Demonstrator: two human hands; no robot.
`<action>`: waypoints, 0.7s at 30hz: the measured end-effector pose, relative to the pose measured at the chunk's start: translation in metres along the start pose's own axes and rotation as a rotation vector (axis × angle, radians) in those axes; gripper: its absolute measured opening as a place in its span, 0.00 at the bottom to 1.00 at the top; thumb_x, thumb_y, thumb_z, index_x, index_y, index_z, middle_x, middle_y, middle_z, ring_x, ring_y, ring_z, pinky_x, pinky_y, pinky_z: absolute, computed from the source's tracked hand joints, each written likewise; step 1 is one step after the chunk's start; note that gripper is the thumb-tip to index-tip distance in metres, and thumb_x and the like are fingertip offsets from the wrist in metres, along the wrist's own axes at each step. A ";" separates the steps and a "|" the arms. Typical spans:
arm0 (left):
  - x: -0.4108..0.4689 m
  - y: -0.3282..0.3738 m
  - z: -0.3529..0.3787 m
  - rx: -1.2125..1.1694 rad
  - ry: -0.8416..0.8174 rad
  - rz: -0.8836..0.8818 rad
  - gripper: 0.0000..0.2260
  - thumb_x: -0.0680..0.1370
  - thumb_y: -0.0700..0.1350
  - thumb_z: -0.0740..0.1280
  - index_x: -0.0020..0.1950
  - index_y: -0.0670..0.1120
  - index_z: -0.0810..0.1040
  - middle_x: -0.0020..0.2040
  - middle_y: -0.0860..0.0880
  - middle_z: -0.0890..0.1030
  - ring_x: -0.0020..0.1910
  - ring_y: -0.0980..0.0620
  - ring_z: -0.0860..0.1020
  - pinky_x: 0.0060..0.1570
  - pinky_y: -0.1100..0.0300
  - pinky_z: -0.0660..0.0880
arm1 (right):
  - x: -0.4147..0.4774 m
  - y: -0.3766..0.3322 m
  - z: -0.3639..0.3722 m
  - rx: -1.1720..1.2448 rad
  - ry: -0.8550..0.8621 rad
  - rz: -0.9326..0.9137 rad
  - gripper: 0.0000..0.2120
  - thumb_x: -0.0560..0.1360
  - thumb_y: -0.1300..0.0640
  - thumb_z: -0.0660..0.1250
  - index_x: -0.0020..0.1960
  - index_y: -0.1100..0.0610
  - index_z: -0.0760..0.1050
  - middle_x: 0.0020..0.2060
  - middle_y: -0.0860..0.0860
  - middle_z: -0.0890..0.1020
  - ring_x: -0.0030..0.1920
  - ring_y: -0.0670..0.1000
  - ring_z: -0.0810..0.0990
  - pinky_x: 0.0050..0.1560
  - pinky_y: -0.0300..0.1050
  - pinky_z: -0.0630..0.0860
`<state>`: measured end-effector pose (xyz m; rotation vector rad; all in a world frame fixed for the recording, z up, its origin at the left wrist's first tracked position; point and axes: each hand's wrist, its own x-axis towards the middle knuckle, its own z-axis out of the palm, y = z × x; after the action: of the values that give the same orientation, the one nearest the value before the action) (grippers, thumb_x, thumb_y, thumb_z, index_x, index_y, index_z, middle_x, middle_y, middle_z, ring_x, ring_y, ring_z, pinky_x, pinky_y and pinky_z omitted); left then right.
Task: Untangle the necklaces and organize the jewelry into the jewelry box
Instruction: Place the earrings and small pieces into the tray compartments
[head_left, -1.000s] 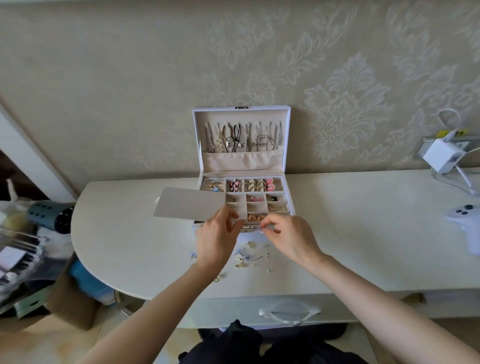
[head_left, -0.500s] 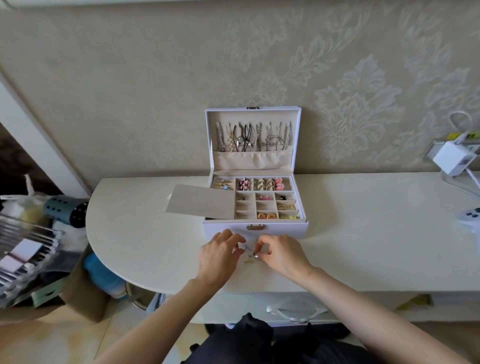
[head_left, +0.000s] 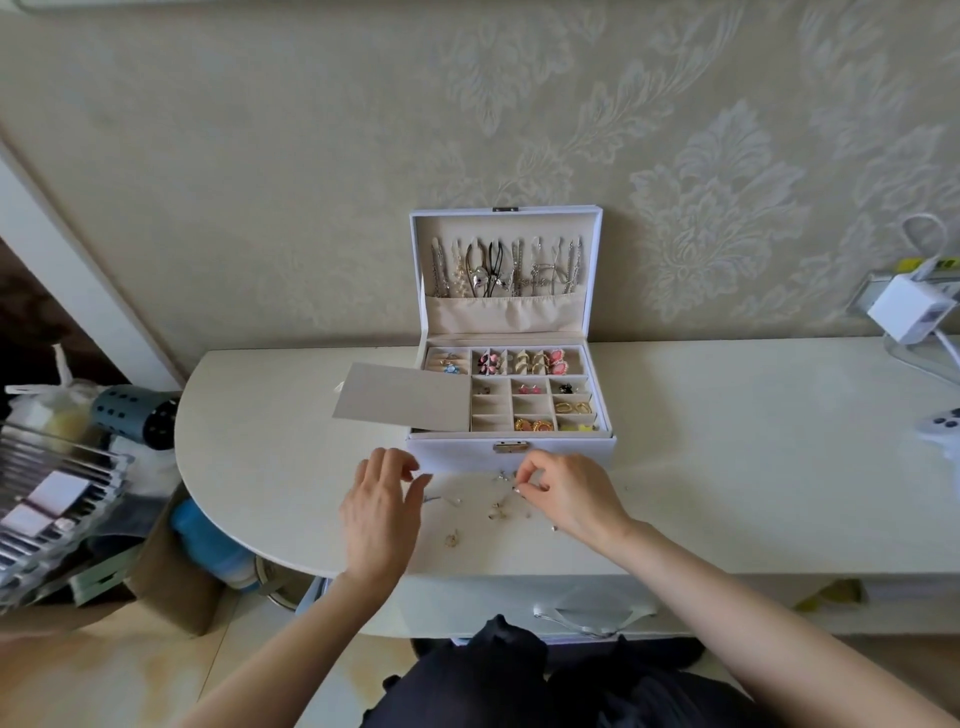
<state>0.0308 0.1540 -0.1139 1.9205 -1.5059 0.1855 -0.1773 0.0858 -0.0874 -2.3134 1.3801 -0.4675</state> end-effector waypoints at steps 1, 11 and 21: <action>-0.004 -0.005 0.000 0.025 0.005 -0.016 0.11 0.69 0.43 0.75 0.46 0.45 0.75 0.41 0.50 0.77 0.39 0.47 0.75 0.32 0.58 0.68 | 0.000 -0.001 -0.001 0.008 0.007 -0.004 0.04 0.76 0.54 0.65 0.47 0.54 0.78 0.22 0.42 0.69 0.25 0.42 0.68 0.33 0.34 0.65; -0.014 -0.022 0.012 0.110 -0.090 -0.026 0.08 0.69 0.44 0.76 0.39 0.46 0.77 0.37 0.48 0.75 0.36 0.44 0.73 0.35 0.56 0.66 | -0.002 -0.005 -0.008 0.063 0.028 -0.035 0.05 0.76 0.53 0.67 0.44 0.54 0.77 0.18 0.46 0.65 0.23 0.45 0.69 0.28 0.34 0.59; 0.039 0.038 0.003 -0.136 0.162 0.223 0.08 0.74 0.50 0.65 0.39 0.48 0.78 0.37 0.53 0.78 0.37 0.49 0.71 0.37 0.56 0.68 | 0.019 0.004 -0.040 0.177 0.253 -0.044 0.04 0.74 0.56 0.69 0.41 0.54 0.77 0.18 0.39 0.72 0.23 0.44 0.69 0.29 0.33 0.61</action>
<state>0.0086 0.1167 -0.0811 1.5912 -1.5779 0.3219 -0.1904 0.0601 -0.0529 -2.2015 1.3401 -0.8852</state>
